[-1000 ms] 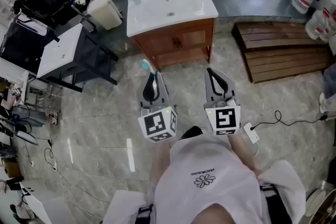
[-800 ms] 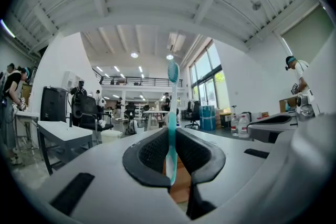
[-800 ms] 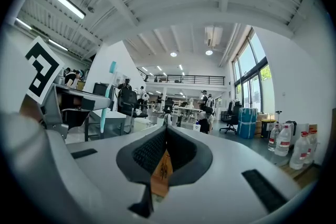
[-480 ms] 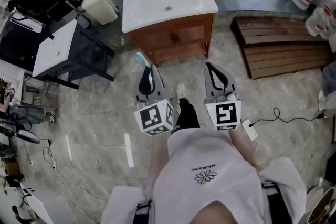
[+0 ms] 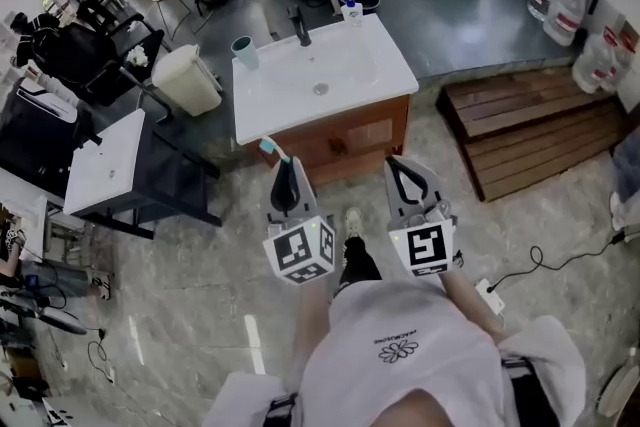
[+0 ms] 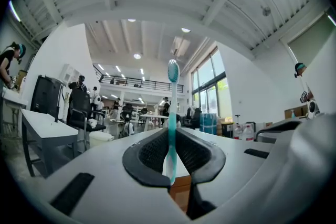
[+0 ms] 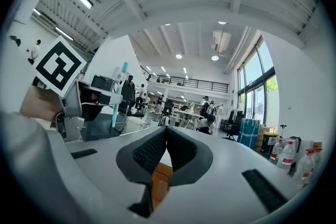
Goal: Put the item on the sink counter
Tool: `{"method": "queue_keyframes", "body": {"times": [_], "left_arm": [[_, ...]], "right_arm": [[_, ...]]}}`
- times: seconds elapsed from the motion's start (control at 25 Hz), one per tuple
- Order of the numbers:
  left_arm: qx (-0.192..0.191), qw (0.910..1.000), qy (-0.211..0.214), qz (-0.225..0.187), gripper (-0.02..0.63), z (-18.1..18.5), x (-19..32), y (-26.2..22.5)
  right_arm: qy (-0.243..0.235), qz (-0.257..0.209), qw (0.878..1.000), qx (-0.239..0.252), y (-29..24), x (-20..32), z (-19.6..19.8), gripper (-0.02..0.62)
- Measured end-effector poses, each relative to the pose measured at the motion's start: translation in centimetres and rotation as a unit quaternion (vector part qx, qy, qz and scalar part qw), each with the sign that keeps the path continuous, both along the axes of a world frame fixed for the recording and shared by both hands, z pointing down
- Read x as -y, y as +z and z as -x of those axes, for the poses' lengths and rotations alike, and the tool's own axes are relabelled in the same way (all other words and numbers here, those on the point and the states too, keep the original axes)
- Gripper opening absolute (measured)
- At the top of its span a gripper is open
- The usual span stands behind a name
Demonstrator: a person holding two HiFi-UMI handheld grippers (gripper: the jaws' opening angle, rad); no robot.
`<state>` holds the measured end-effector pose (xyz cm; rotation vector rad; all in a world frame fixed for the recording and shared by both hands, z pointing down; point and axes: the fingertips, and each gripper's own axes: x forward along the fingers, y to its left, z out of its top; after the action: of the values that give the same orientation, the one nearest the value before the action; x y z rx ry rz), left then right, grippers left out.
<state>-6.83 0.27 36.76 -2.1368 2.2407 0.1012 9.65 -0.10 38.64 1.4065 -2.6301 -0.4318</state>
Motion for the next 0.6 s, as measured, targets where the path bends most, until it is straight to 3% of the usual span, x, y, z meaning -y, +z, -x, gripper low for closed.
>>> {"method": "queue_keyframes", "body": {"times": [0.24, 0.6], "left_arm": [[0.016, 0.9998, 0.004, -0.009, 0.051, 3.3, 7.5, -0.3], [0.035, 0.9986, 0.017, -0.035, 0.051, 9.5, 23.1, -4.6]], "right_arm": [[0.008, 0.002, 0.998, 0.058, -2.1, 8.3, 2.9, 0.012], [0.009, -0.043, 0.996, 0.077, -7.0, 23.8, 9.2, 0.012]]}}
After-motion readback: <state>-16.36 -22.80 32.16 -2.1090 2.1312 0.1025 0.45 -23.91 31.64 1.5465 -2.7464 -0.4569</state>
